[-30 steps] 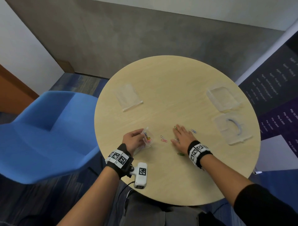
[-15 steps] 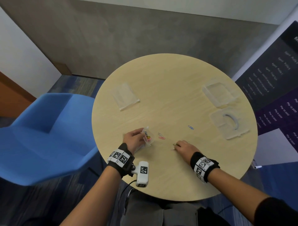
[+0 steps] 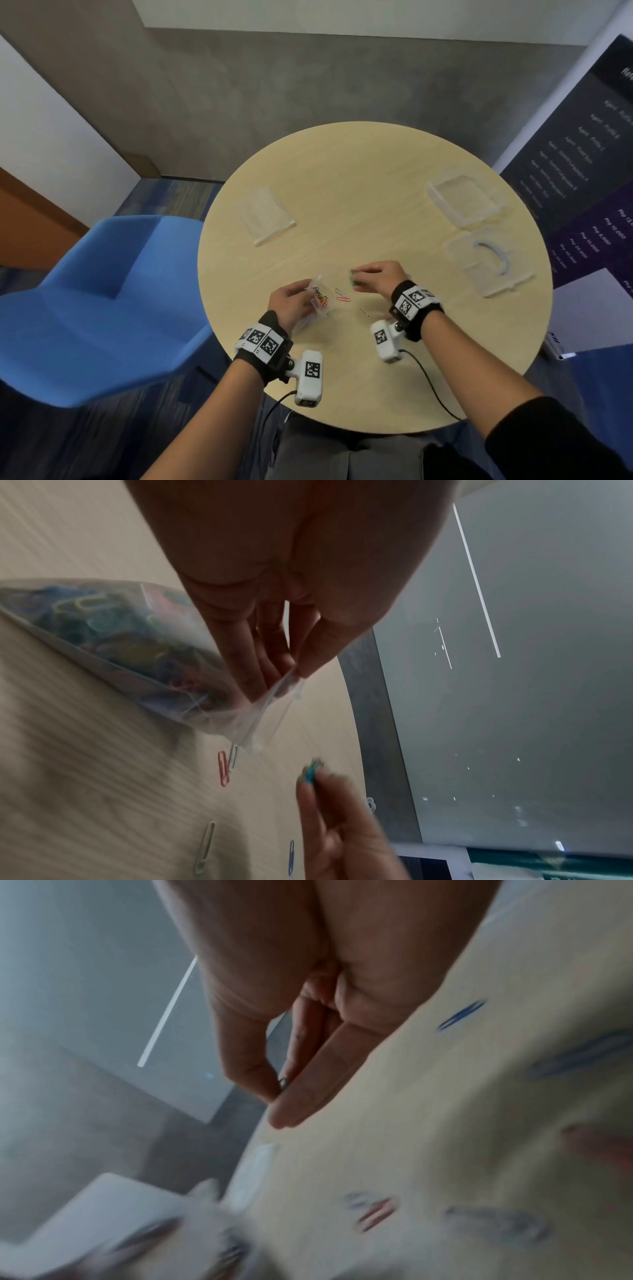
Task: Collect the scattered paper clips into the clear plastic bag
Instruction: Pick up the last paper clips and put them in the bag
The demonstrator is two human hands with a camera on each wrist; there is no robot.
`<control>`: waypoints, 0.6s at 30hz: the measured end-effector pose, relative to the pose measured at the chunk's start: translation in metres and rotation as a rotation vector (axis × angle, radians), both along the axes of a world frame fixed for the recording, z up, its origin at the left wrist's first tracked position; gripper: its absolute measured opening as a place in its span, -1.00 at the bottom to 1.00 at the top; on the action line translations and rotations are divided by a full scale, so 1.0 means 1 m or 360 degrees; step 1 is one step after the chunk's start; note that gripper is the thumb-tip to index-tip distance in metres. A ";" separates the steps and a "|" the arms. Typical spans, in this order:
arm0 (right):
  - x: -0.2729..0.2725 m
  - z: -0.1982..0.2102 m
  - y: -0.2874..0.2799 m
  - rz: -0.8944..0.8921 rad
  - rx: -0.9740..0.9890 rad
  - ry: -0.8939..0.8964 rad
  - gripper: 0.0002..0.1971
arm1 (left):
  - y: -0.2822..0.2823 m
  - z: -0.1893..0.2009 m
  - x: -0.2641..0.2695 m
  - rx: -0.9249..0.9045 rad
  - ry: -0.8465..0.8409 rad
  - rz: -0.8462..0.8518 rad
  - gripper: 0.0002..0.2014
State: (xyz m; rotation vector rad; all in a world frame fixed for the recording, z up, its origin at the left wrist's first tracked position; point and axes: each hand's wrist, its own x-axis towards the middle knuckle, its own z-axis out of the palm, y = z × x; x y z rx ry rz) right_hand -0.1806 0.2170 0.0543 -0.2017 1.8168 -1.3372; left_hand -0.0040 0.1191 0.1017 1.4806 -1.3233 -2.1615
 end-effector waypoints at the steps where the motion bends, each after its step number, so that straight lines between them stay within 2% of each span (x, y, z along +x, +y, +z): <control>1: 0.012 0.008 -0.007 0.0127 -0.0051 -0.0030 -0.84 | 0.001 0.000 -0.001 -0.0017 -0.0002 -0.0010 -0.72; 3: 0.033 0.016 -0.019 0.0415 -0.0033 0.0142 -0.79 | 0.001 -0.002 -0.002 -0.0050 -0.0015 -0.0033 -0.71; 6: 0.050 0.018 -0.028 0.1001 0.0185 0.0797 -0.68 | 0.000 -0.005 0.000 -0.0076 -0.0029 -0.0032 -0.64; 8: 0.053 0.021 -0.030 0.1138 0.0192 0.0956 -0.63 | -0.002 -0.005 0.001 -0.0080 -0.0015 -0.0029 -0.61; 10: 0.048 0.022 -0.027 0.0966 0.0112 0.0958 -0.71 | -0.004 -0.005 0.003 -0.0074 0.0008 -0.0009 -0.64; 12: 0.032 0.016 -0.018 0.0590 0.0125 0.0958 -0.76 | -0.007 -0.008 0.006 -0.0076 0.0005 0.0022 -0.67; 13: 0.018 0.008 -0.011 0.0436 0.0229 0.1035 -0.75 | -0.008 -0.010 0.008 -0.0075 0.0006 0.0033 -0.68; 15: -0.008 -0.013 0.006 0.0367 0.0658 0.1258 -0.67 | -0.011 -0.013 0.011 -0.0072 0.0023 0.0059 -0.71; 17: -0.018 -0.036 0.022 0.0513 0.1164 0.1245 -0.48 | -0.011 -0.015 0.013 -0.0076 0.0034 0.0086 -0.73; 18: -0.016 -0.046 0.025 0.0556 0.1281 0.1189 -0.42 | -0.012 -0.015 0.014 -0.0075 0.0036 0.0096 -0.74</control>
